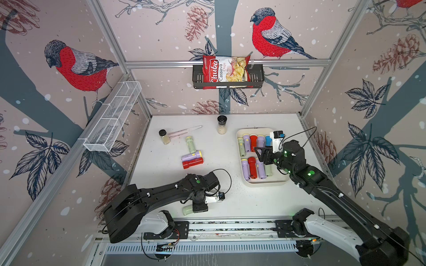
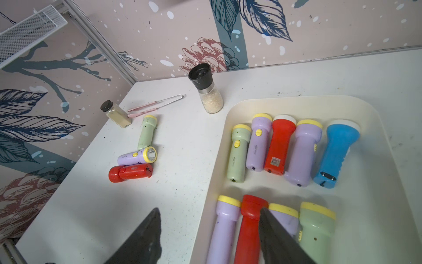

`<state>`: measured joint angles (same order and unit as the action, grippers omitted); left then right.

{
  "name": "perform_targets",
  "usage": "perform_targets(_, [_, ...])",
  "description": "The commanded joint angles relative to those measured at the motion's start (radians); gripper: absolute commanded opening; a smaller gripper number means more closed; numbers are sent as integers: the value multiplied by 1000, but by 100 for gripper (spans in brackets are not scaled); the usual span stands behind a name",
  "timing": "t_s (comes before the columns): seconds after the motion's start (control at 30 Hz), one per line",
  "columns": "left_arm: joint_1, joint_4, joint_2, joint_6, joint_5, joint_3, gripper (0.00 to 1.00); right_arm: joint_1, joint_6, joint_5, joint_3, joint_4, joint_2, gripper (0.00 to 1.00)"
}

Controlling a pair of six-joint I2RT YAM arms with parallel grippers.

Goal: Put the flashlights into the storage boxes
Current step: Pick up the flashlight from the center of the board.

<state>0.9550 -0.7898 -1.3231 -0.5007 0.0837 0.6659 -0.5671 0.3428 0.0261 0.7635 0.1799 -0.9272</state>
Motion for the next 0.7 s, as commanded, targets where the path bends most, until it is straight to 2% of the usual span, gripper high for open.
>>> perform_targets(0.0, [4, 13, -19, 13, -2, 10, 51, 1, -20, -32, -2, 8, 5, 67])
perform_targets(0.13, [3, 31, -23, 12, 6, 15, 46, 1, -31, -38, -2, 9, 7, 67])
perform_targets(0.33, [4, 54, 8, 45, 29, 25, 43, 1, -30, -53, -3, 6, 19, 67])
perform_targets(0.67, [2, 121, 96, 92, -5, 19, 23, 2, -16, -53, -14, -13, 35, 67])
